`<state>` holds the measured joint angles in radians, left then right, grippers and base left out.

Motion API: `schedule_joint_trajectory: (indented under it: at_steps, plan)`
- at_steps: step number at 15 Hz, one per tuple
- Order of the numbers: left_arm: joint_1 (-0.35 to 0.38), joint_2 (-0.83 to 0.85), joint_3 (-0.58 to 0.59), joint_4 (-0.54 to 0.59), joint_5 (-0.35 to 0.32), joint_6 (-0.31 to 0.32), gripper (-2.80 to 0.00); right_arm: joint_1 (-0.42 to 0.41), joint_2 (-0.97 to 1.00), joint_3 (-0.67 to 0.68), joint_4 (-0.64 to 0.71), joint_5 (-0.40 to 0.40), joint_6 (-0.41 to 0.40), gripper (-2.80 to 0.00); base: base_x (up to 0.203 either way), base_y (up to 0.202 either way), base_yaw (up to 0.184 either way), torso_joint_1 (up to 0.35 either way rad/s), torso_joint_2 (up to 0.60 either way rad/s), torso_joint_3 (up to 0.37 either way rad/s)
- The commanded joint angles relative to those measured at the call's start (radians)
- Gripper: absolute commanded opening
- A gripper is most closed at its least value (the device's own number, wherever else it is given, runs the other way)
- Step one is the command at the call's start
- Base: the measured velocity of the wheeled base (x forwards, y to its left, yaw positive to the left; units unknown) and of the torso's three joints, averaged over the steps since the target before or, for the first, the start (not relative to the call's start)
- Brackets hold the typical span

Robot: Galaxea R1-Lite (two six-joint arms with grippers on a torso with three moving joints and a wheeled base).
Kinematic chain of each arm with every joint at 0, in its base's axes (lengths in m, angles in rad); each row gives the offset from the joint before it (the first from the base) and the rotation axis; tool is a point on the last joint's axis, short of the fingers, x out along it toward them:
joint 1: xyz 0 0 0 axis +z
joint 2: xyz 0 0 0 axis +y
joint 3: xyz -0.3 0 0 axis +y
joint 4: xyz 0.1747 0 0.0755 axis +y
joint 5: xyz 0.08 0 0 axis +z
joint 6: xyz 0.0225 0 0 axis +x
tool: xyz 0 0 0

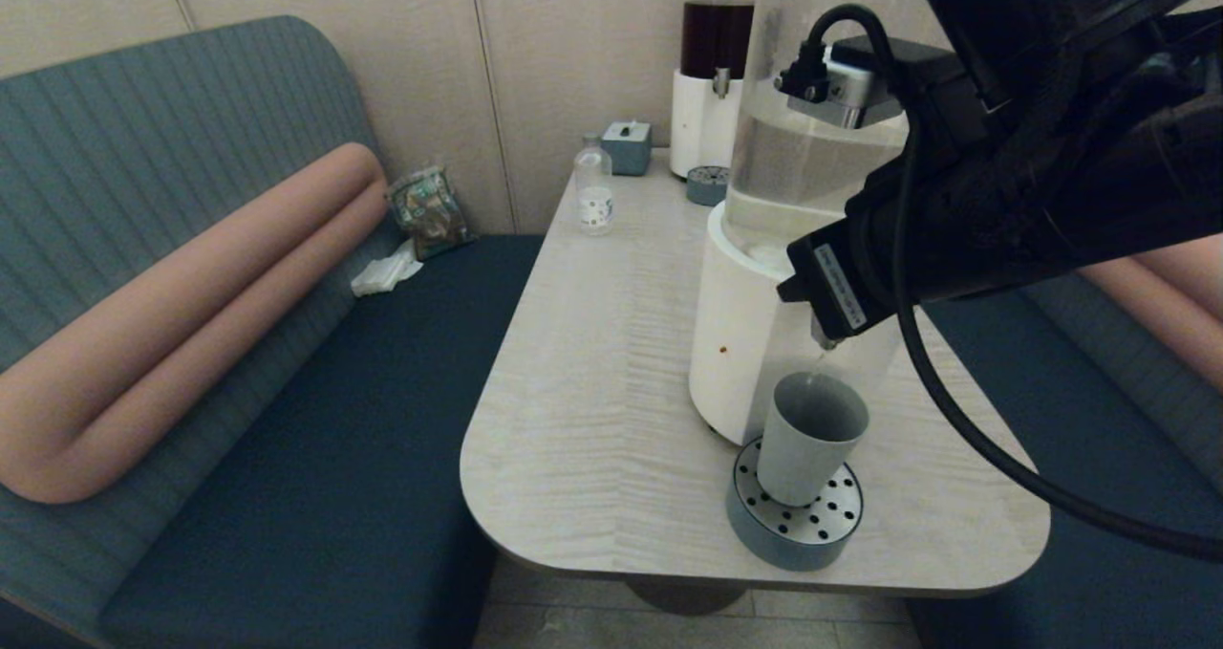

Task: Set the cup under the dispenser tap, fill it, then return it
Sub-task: Turn off the faucet

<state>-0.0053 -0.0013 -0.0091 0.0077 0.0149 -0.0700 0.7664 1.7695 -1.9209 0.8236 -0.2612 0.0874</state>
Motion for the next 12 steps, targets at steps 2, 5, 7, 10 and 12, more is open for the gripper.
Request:
schedule_joint_trajectory:
  at_steps: [2,5,7,10,12]
  plan:
    - [-0.001,0.001,0.000,0.000,0.000,-0.001,-2.80,-0.001,0.026,-0.002,0.001,-0.006,0.002,-2.80,0.000,0.000,0.000,0.000,0.00,0.000]
    - [0.000,0.001,0.001,0.000,0.000,-0.001,-2.80,-0.001,0.036,-0.006,-0.003,-0.017,0.000,-2.80,0.000,0.000,0.000,0.000,0.00,0.000]
    - [0.001,0.000,0.000,0.000,0.000,-0.001,-2.80,-0.001,0.038,-0.008,-0.005,-0.036,0.000,-2.80,0.000,0.000,0.000,0.000,0.00,0.000]
    - [-0.001,0.001,0.001,0.000,0.000,-0.001,-2.80,-0.001,0.047,-0.012,-0.040,-0.107,-0.013,-2.80,0.000,0.000,0.000,0.000,0.00,0.000]
    - [-0.001,0.001,0.001,0.000,0.000,-0.001,-2.80,0.001,0.050,-0.014,-0.047,-0.113,-0.024,-2.80,0.000,0.000,0.000,0.000,0.00,0.000]
